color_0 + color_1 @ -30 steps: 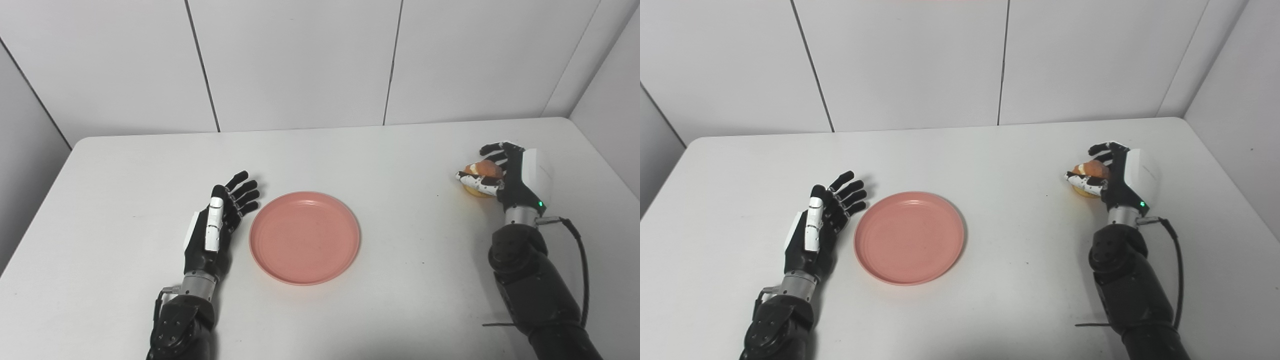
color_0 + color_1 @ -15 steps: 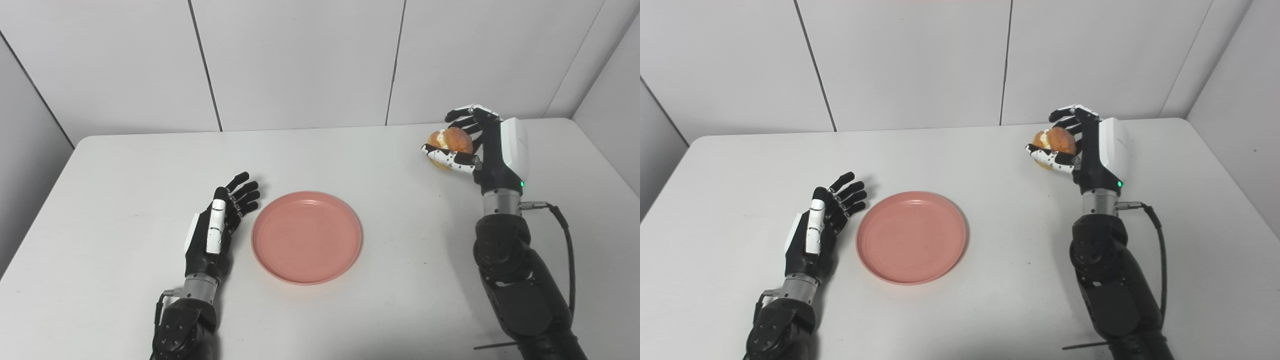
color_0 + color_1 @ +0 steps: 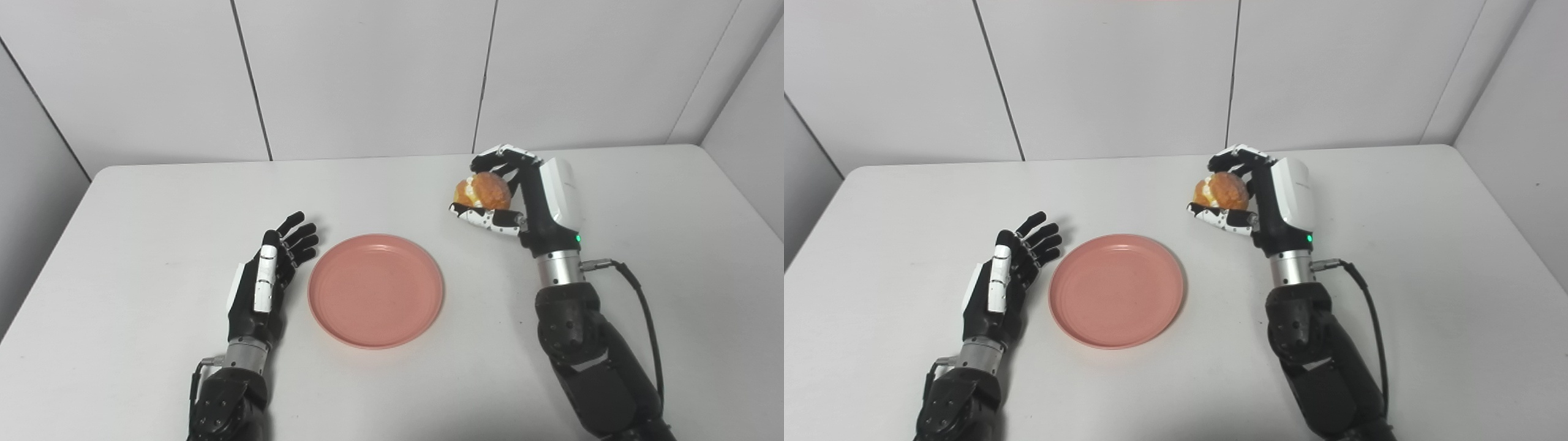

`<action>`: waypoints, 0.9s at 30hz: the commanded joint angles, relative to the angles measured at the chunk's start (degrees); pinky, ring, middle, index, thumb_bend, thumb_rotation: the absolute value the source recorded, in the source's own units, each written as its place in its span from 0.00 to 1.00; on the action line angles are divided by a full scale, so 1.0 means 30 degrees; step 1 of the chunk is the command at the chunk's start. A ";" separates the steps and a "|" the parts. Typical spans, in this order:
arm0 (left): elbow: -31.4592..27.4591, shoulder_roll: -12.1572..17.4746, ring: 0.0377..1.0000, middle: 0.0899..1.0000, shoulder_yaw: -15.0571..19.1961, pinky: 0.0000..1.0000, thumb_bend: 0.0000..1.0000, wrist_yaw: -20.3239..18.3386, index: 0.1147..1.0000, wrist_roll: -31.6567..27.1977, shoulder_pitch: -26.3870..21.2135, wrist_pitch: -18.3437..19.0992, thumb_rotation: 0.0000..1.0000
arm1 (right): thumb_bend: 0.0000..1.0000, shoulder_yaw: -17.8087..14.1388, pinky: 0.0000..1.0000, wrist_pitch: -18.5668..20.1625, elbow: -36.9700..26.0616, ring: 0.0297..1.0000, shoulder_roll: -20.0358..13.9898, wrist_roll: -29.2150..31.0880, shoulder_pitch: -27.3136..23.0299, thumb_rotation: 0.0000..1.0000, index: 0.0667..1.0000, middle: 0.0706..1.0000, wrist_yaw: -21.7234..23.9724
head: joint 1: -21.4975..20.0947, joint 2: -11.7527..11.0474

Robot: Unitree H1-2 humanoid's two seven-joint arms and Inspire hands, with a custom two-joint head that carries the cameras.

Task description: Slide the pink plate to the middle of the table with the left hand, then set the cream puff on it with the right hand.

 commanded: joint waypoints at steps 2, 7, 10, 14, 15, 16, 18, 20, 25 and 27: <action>0.0572 -0.0062 0.79 0.78 0.0010 0.78 0.60 -0.0008 0.77 0.0026 0.0632 -0.0260 0.93 | 0.52 -0.0125 0.18 -0.1724 -0.0225 0.24 0.0144 -0.0037 -0.0596 0.00 0.42 0.48 -0.0340 | 0.0004 -0.0011; 0.0526 -0.0039 0.79 0.78 0.0023 0.79 0.59 -0.0111 0.76 -0.0094 0.0639 -0.0279 0.92 | 0.51 0.0483 0.37 -0.2374 -0.0102 0.39 0.0796 0.0081 -0.0157 0.00 0.43 0.50 0.0306 | -0.0070 0.0099; 0.0433 -0.0029 0.79 0.78 0.0001 0.79 0.59 -0.0106 0.76 -0.0066 0.0647 -0.0226 0.92 | 0.51 0.0941 0.42 -0.3014 0.0048 0.42 0.0940 -0.0207 -0.0023 0.00 0.43 0.49 0.0396 | -0.0039 0.0132; 0.0498 -0.0006 0.78 0.78 -0.0028 0.78 0.59 -0.0138 0.76 -0.0049 0.0650 -0.0346 0.93 | 0.51 0.1341 0.43 -0.3433 0.0294 0.41 0.1245 -0.0558 0.0190 0.00 0.44 0.49 0.0403 | -0.0020 0.0252; 0.0502 -0.0015 0.78 0.78 -0.0020 0.78 0.59 -0.0164 0.76 -0.0107 0.0649 -0.0353 0.93 | 0.51 0.1398 0.45 -0.3539 0.0366 0.43 0.1308 -0.0580 0.0230 0.00 0.44 0.48 0.0408 | -0.0020 0.0252; 0.0483 -0.0027 0.79 0.78 -0.0015 0.79 0.59 -0.0143 0.76 -0.0102 0.0645 -0.0348 0.93 | 0.51 0.1492 0.47 -0.3659 0.0457 0.45 0.1376 -0.0689 0.0284 0.00 0.43 0.48 0.0395 | -0.0082 0.0241; 0.0439 -0.0041 0.78 0.78 -0.0036 0.78 0.59 0.0013 0.76 0.0110 0.0661 -0.0347 0.93 | 0.51 0.1737 0.51 -0.3397 0.0335 0.47 0.1560 -0.0797 0.0524 0.00 0.42 0.47 0.0836 | -0.0082 0.0241; 0.0376 -0.0042 0.78 0.77 -0.0054 0.77 0.60 0.0115 0.75 0.0245 0.0678 -0.0260 0.93 | 0.51 0.1879 0.50 -0.3104 0.0208 0.48 0.1696 -0.0907 0.0693 0.00 0.41 0.47 0.1151 | -0.0082 0.0241; 0.0430 0.0014 0.78 0.78 -0.0032 0.77 0.60 0.0007 0.75 0.0107 0.0624 -0.0297 0.92 | 0.51 0.2459 0.49 -0.3866 0.0992 0.47 0.1971 -0.1128 0.0910 0.00 0.42 0.48 0.1335 | -0.0264 0.0358; 0.0291 -0.0022 0.78 0.78 -0.0025 0.77 0.60 0.0054 0.75 0.0088 0.0653 -0.0146 0.91 | 0.51 0.2722 0.48 -0.4084 0.1318 0.46 0.1979 -0.1121 0.0929 0.00 0.42 0.48 0.1555 | -0.0261 0.0391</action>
